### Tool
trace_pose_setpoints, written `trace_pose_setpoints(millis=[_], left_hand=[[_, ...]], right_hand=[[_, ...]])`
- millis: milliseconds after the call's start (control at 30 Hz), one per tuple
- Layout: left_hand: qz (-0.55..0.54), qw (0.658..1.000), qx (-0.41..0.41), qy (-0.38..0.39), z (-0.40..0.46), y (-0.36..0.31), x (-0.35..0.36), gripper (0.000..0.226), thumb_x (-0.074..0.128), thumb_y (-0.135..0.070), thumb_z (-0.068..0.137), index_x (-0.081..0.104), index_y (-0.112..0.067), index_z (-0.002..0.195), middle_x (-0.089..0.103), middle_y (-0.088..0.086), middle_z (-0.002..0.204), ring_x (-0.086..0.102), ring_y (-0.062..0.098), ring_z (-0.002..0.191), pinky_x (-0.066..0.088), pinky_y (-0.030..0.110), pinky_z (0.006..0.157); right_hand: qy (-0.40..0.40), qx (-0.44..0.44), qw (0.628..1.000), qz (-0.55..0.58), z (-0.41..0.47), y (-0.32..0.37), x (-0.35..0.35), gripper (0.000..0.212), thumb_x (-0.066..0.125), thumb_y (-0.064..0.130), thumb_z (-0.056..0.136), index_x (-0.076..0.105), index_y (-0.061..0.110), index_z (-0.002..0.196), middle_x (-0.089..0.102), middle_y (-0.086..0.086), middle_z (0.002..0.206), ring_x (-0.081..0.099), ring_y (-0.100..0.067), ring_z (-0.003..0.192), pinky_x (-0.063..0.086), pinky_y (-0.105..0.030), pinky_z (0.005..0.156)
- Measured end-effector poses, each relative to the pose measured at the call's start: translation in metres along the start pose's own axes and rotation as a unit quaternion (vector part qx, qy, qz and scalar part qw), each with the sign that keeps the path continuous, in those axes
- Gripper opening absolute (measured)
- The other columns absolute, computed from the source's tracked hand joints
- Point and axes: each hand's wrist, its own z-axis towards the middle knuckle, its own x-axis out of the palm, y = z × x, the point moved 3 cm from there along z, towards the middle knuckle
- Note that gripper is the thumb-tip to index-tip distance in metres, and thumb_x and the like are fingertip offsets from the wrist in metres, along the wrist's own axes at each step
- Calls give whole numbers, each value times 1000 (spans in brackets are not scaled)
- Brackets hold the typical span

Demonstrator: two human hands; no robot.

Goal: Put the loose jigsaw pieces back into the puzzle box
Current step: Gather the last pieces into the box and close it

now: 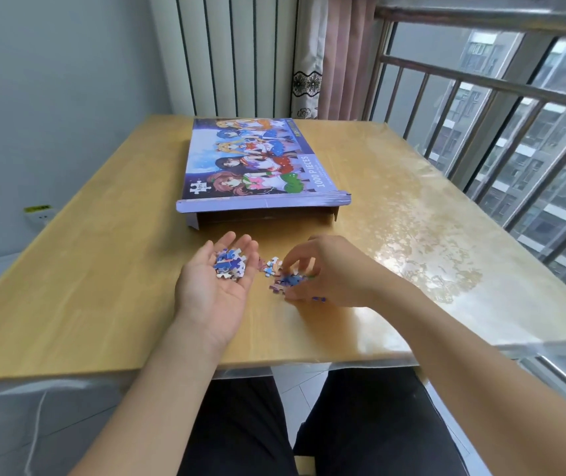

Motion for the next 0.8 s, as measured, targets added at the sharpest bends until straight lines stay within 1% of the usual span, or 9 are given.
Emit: trace_pose_setpoints(millis=[133, 267, 400, 500, 567, 633, 700, 767, 800], left_hand=[[4, 1000, 6, 11, 0, 2, -1, 34, 42, -26, 109, 62, -1, 122, 68, 20, 118, 68, 30, 116, 58, 36, 94], [13, 1000, 8, 12, 2, 3, 0, 36, 42, -26, 109, 61, -1, 126, 69, 19, 115, 68, 31, 115, 58, 35, 92], [19, 1000, 8, 7, 2, 3, 1, 36, 42, -26, 109, 61, 0, 126, 69, 20, 117, 68, 30, 115, 57, 35, 93], [18, 1000, -3, 6, 1, 5, 4, 37, 42, -25, 109, 60, 1, 127, 68, 21, 120, 67, 31, 115, 55, 38, 99], [11, 1000, -12, 11, -1, 8, 8, 36, 42, -25, 109, 60, 2, 126, 67, 22, 121, 67, 30, 109, 53, 40, 103], [10, 1000, -22, 16, -3, 13, 12, 34, 41, -25, 109, 61, 1, 119, 68, 19, 115, 67, 27, 97, 51, 39, 104], [10, 999, -29, 8, -4, 16, 14, 30, 40, -23, 109, 62, -3, 109, 68, 14, 104, 67, 23, 85, 52, 38, 101], [-2, 999, -37, -1, -4, 15, 13, 28, 40, -19, 108, 62, -2, 115, 67, 18, 97, 67, 27, 88, 53, 39, 100], [-8, 999, -40, -2, -3, 12, 12, 27, 41, -17, 108, 60, 0, 119, 67, 20, 97, 66, 29, 94, 54, 41, 100]], right_hand=[[17, -15, 1000, -9, 8, 5, 3, 22, 88, 27, 75, 76, 21, 92, 68, 4, 83, 64, -17, 78, 54, -35, 71], [29, -18, 999, -15, 12, 3, 2, 19, 86, 26, 77, 68, 24, 83, 66, 5, 80, 62, -14, 77, 51, -29, 70], [41, -18, 999, 27, 12, 0, 2, 20, 87, 21, 77, 67, 22, 78, 67, 6, 73, 63, -12, 69, 54, -32, 69], [0, 16, 981, 195, 15, -4, -8, 16, 86, 11, 77, 69, 11, 78, 71, -5, 70, 61, -16, 63, 51, -32, 62], [-25, 48, 934, 353, 18, 1, -18, 17, 84, 6, 78, 69, 5, 84, 70, -9, 71, 61, -18, 65, 51, -27, 61], [-11, 69, 900, 431, 24, 13, -21, 24, 84, 3, 76, 70, -1, 95, 73, -11, 78, 69, -20, 70, 57, -25, 66], [-28, 67, 921, 384, 28, 22, -22, 37, 88, 8, 73, 70, -1, 104, 76, -12, 89, 75, -23, 80, 61, -29, 74], [-77, 25, 975, 205, 24, 22, -30, 42, 92, 19, 71, 73, 7, 106, 75, -2, 92, 72, -14, 80, 58, -25, 73], [-61, 5, 992, 114, 19, 19, -33, 42, 92, 23, 70, 73, 12, 105, 73, 3, 93, 69, -10, 79, 54, -23, 70]])
